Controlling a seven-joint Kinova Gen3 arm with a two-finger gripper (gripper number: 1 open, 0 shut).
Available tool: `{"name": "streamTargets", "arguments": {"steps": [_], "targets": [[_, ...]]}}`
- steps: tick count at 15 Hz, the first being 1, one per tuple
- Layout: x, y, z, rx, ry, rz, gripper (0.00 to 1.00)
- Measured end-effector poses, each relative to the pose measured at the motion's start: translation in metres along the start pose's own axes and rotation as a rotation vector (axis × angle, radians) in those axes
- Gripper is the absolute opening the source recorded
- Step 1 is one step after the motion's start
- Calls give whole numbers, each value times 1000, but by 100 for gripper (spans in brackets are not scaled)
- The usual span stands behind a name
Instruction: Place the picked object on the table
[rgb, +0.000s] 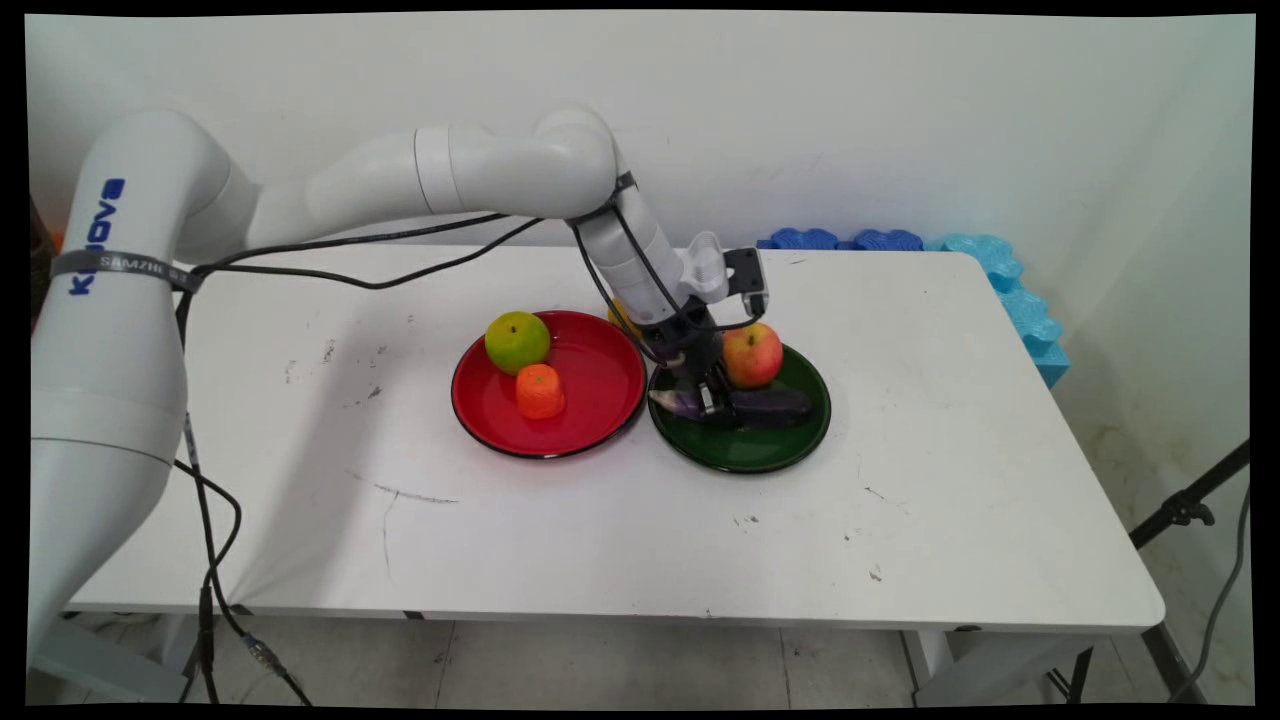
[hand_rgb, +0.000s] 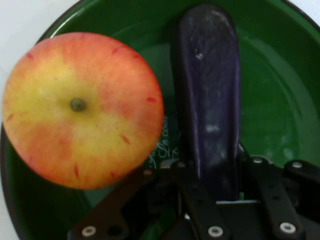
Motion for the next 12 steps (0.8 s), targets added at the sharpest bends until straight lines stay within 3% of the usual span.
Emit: {"name": "streamTargets", "arguments": {"steps": [4, 12], "targets": [[0, 7, -16, 18, 4, 19, 0], [19, 45, -91, 73, 56, 55, 0]]}}
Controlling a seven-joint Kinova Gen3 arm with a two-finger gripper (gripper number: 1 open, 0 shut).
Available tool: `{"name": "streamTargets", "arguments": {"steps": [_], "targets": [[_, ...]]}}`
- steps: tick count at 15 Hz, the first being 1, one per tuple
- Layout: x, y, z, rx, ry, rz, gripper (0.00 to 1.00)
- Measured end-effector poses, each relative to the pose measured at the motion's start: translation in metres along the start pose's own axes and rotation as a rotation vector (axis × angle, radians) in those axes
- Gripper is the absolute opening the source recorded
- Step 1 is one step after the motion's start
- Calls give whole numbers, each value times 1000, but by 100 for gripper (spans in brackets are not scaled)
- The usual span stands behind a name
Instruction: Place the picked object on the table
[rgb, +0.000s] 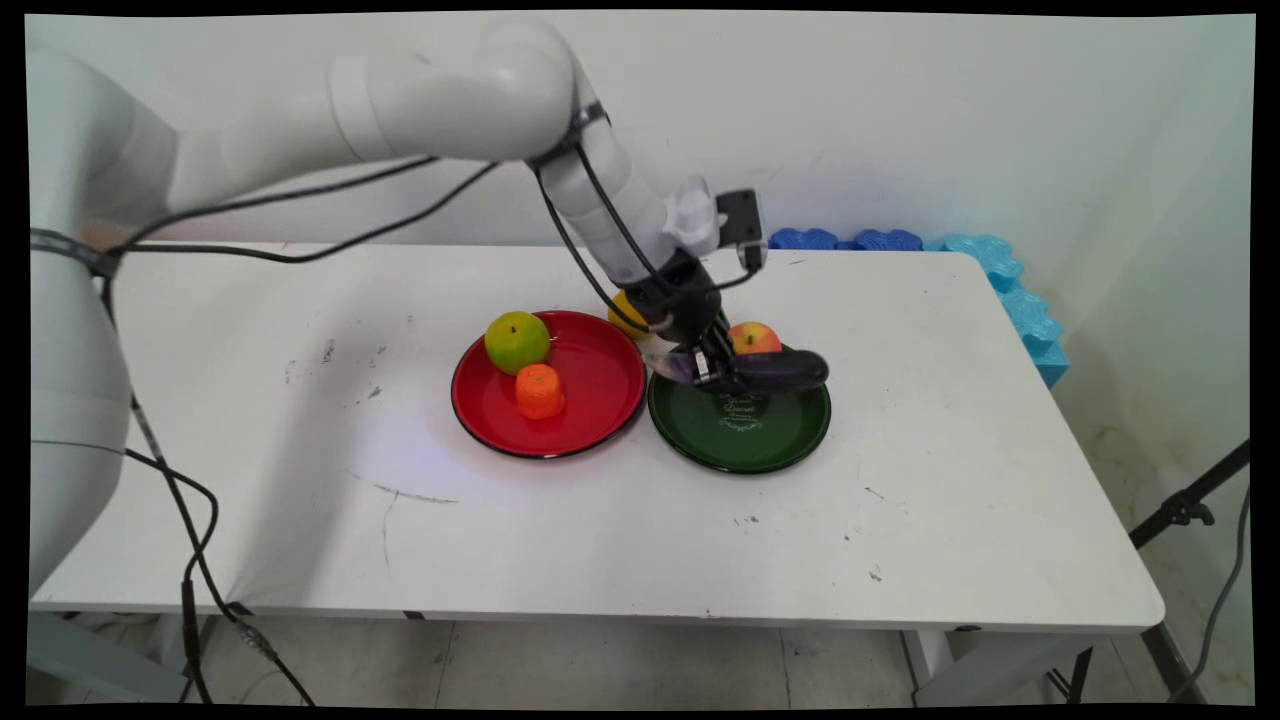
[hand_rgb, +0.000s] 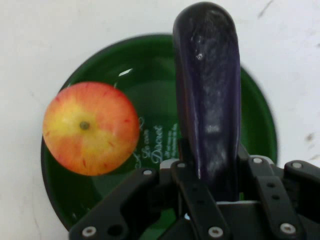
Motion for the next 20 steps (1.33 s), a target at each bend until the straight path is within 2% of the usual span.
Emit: {"name": "streamTargets", "arguments": {"steps": [5, 10, 14, 20], "targets": [[1, 40, -59, 6, 27, -10, 0], [-36, 79, -86, 0, -14, -49, 0], [-71, 100, -82, -2, -55, -81, 0], [-108, 122, -48, -34, -89, -108, 0]]}}
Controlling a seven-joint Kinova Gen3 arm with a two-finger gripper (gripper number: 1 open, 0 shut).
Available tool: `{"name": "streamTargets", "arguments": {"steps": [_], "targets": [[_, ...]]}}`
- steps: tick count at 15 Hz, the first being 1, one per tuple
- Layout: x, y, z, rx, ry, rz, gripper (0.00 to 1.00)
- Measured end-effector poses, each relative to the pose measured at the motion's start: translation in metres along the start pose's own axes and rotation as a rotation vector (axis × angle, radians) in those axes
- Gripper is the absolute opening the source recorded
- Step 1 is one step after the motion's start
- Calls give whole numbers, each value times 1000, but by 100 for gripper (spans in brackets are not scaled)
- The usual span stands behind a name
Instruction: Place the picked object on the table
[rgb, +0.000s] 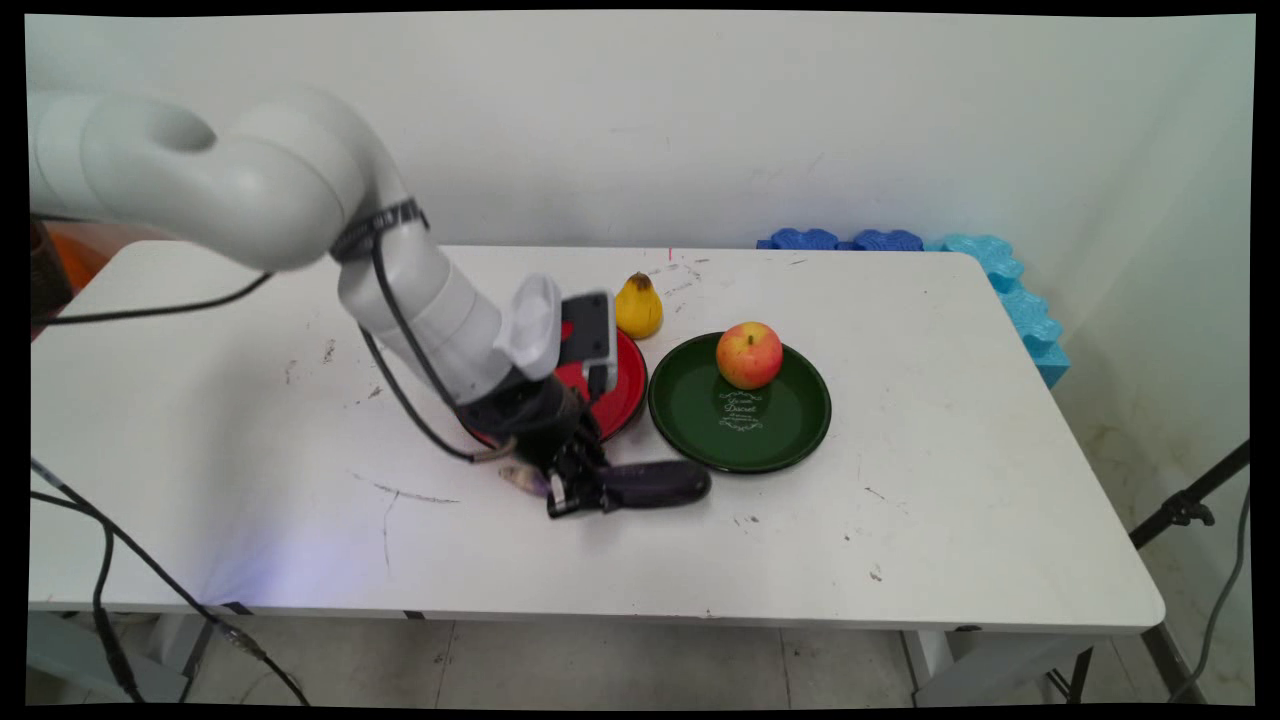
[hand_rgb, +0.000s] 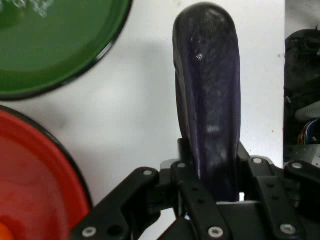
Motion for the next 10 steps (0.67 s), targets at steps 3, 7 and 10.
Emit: {"name": "streamTargets", "arguments": {"steps": [3, 7, 10], "targets": [[-12, 8, 18, -20, -5, -6, 0], [-20, 13, 35, -30, -5, -10, 0], [-25, 14, 45, -28, 1, -15, 0]]}}
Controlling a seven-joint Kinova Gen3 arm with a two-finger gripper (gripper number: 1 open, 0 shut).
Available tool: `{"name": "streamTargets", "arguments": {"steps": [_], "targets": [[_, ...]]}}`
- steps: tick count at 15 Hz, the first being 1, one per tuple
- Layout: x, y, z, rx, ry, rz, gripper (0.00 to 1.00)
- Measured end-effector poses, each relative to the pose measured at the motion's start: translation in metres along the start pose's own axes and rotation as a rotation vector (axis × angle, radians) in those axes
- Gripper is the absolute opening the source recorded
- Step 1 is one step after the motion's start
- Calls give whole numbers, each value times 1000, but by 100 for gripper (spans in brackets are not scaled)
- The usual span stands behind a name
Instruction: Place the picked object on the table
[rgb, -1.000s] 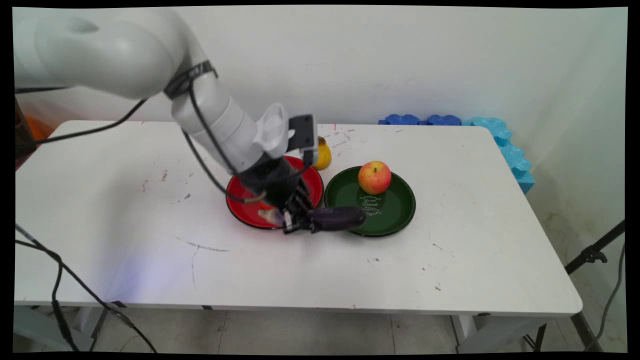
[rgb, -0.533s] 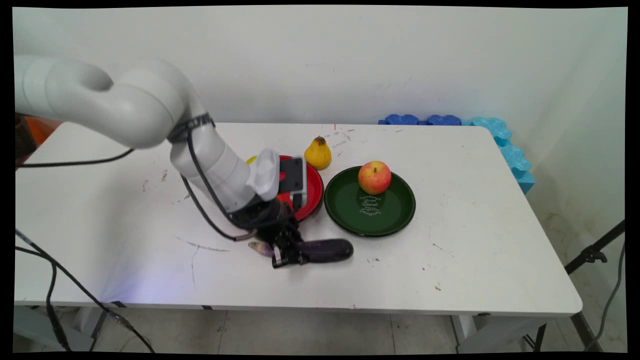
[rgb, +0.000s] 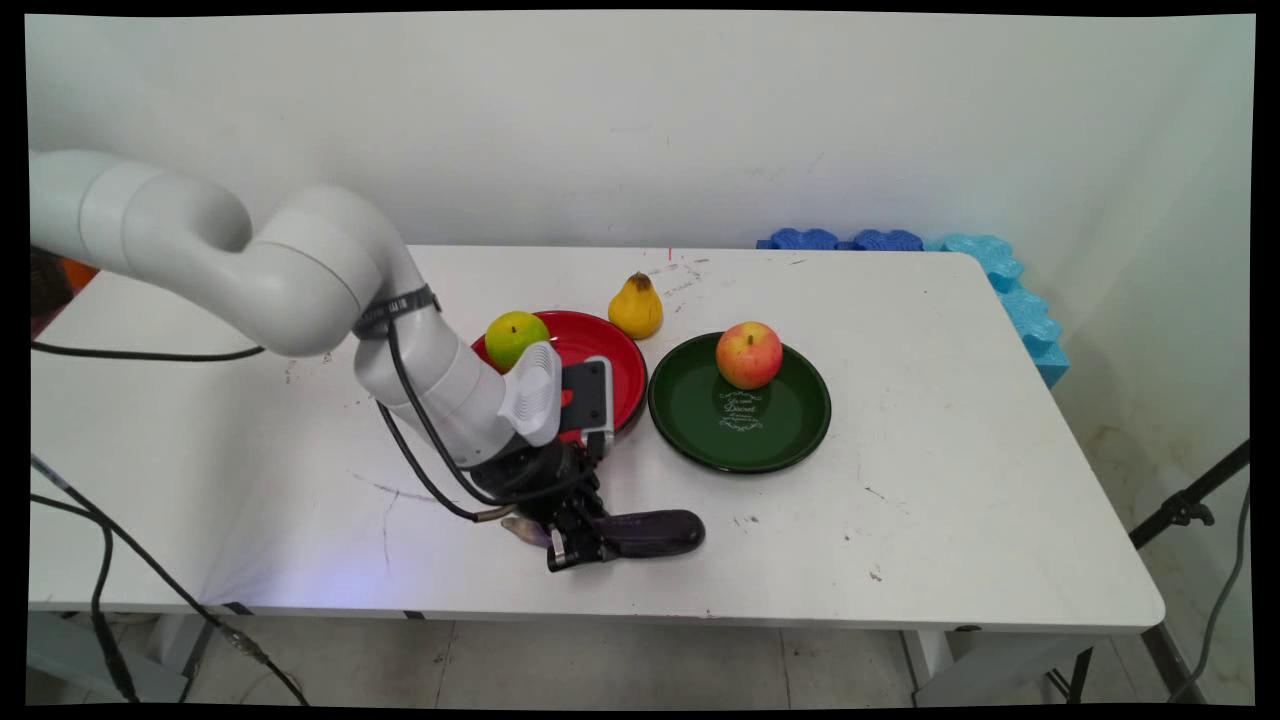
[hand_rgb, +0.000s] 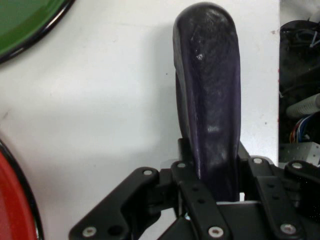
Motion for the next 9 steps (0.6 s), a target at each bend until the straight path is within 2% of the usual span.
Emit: {"name": "streamTargets", "arguments": {"steps": [3, 4, 9], "targets": [[-4, 0, 6, 3, 6, -3, 0], [-5, 1, 7, 4, 9, -4, 100], [-9, 0, 4, 13, 25, -7, 100]]}}
